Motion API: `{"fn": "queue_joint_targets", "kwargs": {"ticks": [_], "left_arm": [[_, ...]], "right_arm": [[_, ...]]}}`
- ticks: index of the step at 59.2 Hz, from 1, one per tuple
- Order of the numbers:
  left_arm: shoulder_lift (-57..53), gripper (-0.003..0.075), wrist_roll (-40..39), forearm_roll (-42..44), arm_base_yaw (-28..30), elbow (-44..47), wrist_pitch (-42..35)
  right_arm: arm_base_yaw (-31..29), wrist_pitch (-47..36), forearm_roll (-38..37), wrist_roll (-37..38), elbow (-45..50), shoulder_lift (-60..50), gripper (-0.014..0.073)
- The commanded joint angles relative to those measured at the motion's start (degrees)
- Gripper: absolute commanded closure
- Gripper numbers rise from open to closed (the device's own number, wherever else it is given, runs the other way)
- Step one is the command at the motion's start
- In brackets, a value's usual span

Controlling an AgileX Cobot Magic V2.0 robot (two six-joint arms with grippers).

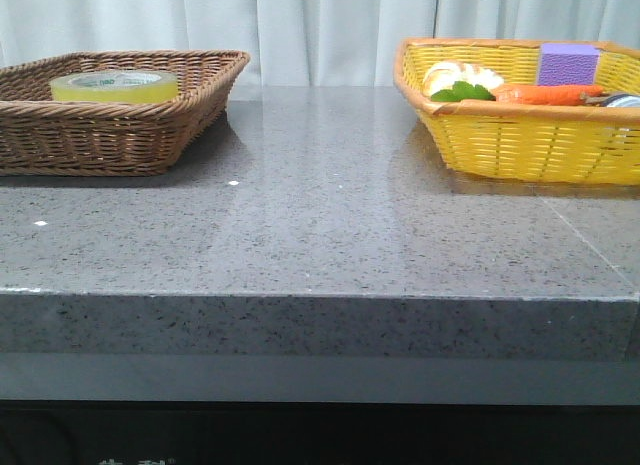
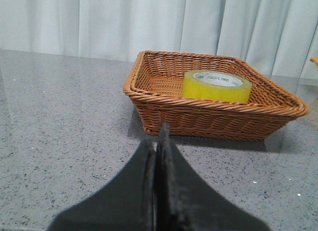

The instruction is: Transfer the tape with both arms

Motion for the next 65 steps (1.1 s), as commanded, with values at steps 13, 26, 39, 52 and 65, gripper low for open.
{"fn": "queue_joint_targets", "kwargs": {"ticks": [13,26,39,52,65], "left_arm": [[-0.9,0.074,-0.6,-0.4,0.4,2.2,-4.8],[-0.9,0.074,-0.6,-0.4,0.4,2.2,-4.8],[-0.9,0.074,-0.6,-0.4,0.4,2.2,-4.8],[-0.9,0.074,-0.6,-0.4,0.4,2.2,-4.8],[-0.9,0.074,-0.6,-0.4,0.4,2.2,-4.8]], "right_arm": [[0.8,-6.5,1.0,-0.6,-1.0,-1.6,0.0662],[0.8,-6.6,1.0,-0.6,-1.0,-1.6,0.0662],[0.7,-10.1,-0.2,1.0,-1.0,-1.6,0.0662],[0.7,-14.8,-7.3,8.5,-1.0,-1.6,0.0662],[-0.2,-14.3,-7.2,8.5,-1.0,-1.6,0.0662]]}}
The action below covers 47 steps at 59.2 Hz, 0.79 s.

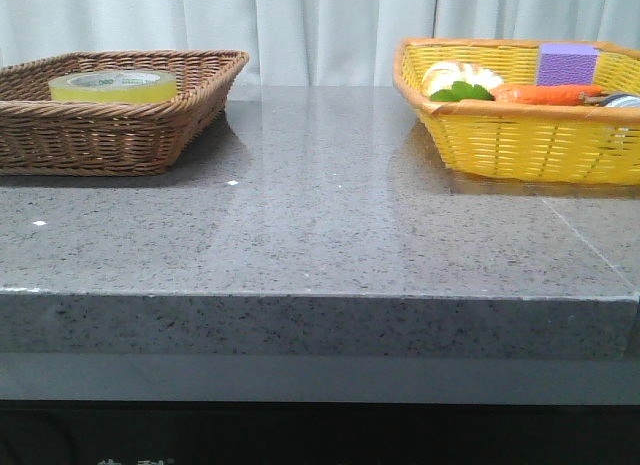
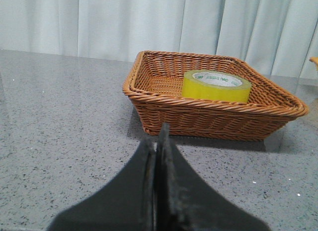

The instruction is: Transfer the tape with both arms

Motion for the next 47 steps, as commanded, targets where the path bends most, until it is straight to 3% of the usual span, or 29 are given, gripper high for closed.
{"fn": "queue_joint_targets", "kwargs": {"ticks": [1,15,47], "left_arm": [[-0.9,0.074,-0.6,-0.4,0.4,2.2,-4.8],[-0.9,0.074,-0.6,-0.4,0.4,2.2,-4.8],[-0.9,0.074,-0.6,-0.4,0.4,2.2,-4.8]], "right_arm": [[-1.1,-4.9,-0.7,0.2,-1.5,-1.5,0.0662],[-4.4,-4.8,-0.3,0.2,-1.5,-1.5,0.0662],[-4.4,-4.9,0.4,0.2,-1.5,-1.5,0.0662]]}}
